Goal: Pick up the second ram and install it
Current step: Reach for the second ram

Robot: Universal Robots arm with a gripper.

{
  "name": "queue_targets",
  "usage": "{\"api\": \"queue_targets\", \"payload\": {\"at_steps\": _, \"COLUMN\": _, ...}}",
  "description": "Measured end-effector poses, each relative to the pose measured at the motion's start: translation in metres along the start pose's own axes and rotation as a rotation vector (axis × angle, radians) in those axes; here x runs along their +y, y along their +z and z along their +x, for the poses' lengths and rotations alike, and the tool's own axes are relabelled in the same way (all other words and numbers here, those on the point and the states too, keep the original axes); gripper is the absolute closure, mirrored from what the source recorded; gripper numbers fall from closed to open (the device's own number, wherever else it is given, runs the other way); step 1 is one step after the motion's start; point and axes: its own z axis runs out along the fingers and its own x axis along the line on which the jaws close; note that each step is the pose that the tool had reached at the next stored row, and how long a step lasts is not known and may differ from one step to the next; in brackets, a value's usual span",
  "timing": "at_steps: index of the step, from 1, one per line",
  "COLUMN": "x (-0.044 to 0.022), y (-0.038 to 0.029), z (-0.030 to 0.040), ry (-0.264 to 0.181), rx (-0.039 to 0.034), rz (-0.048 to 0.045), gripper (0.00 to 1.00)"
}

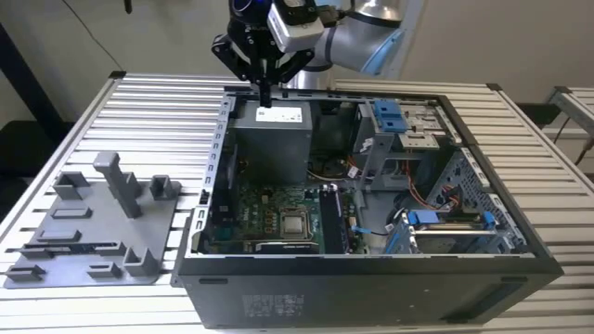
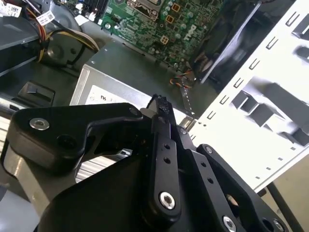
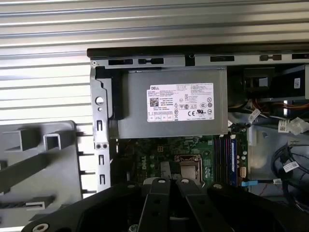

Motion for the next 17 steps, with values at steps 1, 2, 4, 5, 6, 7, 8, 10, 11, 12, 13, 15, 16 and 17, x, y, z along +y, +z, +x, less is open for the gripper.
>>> {"api": "queue_targets", "payload": {"at_steps": 1, "x": -0.0001, "y": 0.0000, "z": 0.0014, "ry": 0.000, "rx": -0.0001, "rz": -0.0001, "gripper": 0.89}}
{"api": "queue_targets", "payload": {"at_steps": 2, "x": -0.0003, "y": -0.0001, "z": 0.0038, "ry": 0.000, "rx": 0.0000, "rz": 0.0000, "gripper": 0.89}}
{"api": "queue_targets", "payload": {"at_steps": 4, "x": -0.0007, "y": -0.0001, "z": 0.0100, "ry": 0.000, "rx": -0.0001, "rz": -0.0001, "gripper": 0.89}}
{"api": "queue_targets", "payload": {"at_steps": 5, "x": -0.0009, "y": -0.0002, "z": 0.0123, "ry": 0.000, "rx": -0.0001, "rz": -0.0001, "gripper": 0.89}}
{"api": "queue_targets", "payload": {"at_steps": 6, "x": -0.0010, "y": -0.0001, "z": 0.0142, "ry": 0.000, "rx": -0.0002, "rz": -0.0002, "gripper": 0.89}}
{"api": "queue_targets", "payload": {"at_steps": 7, "x": -0.0011, "y": -0.0001, "z": 0.0158, "ry": 0.000, "rx": -0.0001, "rz": -0.0002, "gripper": 0.89}}
{"api": "queue_targets", "payload": {"at_steps": 8, "x": -0.0013, "y": -0.0001, "z": 0.0175, "ry": 0.000, "rx": -0.0002, "rz": -0.0002, "gripper": 0.89}}
{"api": "queue_targets", "payload": {"at_steps": 10, "x": -0.0016, "y": -0.0001, "z": 0.0216, "ry": 0.000, "rx": -0.0001, "rz": -0.0002, "gripper": 0.89}}
{"api": "queue_targets", "payload": {"at_steps": 11, "x": -0.0017, "y": -0.0001, "z": 0.0236, "ry": 0.000, "rx": -0.0002, "rz": -0.0004, "gripper": 0.89}}
{"api": "queue_targets", "payload": {"at_steps": 12, "x": -0.0018, "y": -0.0002, "z": 0.0256, "ry": 0.000, "rx": -0.0001, "rz": -0.0006, "gripper": 0.89}}
{"api": "queue_targets", "payload": {"at_steps": 13, "x": -0.0020, "y": -0.0003, "z": 0.0276, "ry": 0.000, "rx": 0.0000, "rz": -0.0006, "gripper": 0.89}}
{"api": "queue_targets", "payload": {"at_steps": 15, "x": -0.0023, "y": -0.0003, "z": 0.0329, "ry": 0.000, "rx": -0.0001, "rz": -0.0008, "gripper": 0.89}}
{"api": "queue_targets", "payload": {"at_steps": 16, "x": -0.0025, "y": -0.0004, "z": 0.0357, "ry": 0.000, "rx": 0.0000, "rz": -0.0007, "gripper": 0.89}}
{"api": "queue_targets", "payload": {"at_steps": 17, "x": -0.0027, "y": -0.0004, "z": 0.0381, "ry": 0.000, "rx": -0.0001, "rz": -0.0008, "gripper": 0.89}}
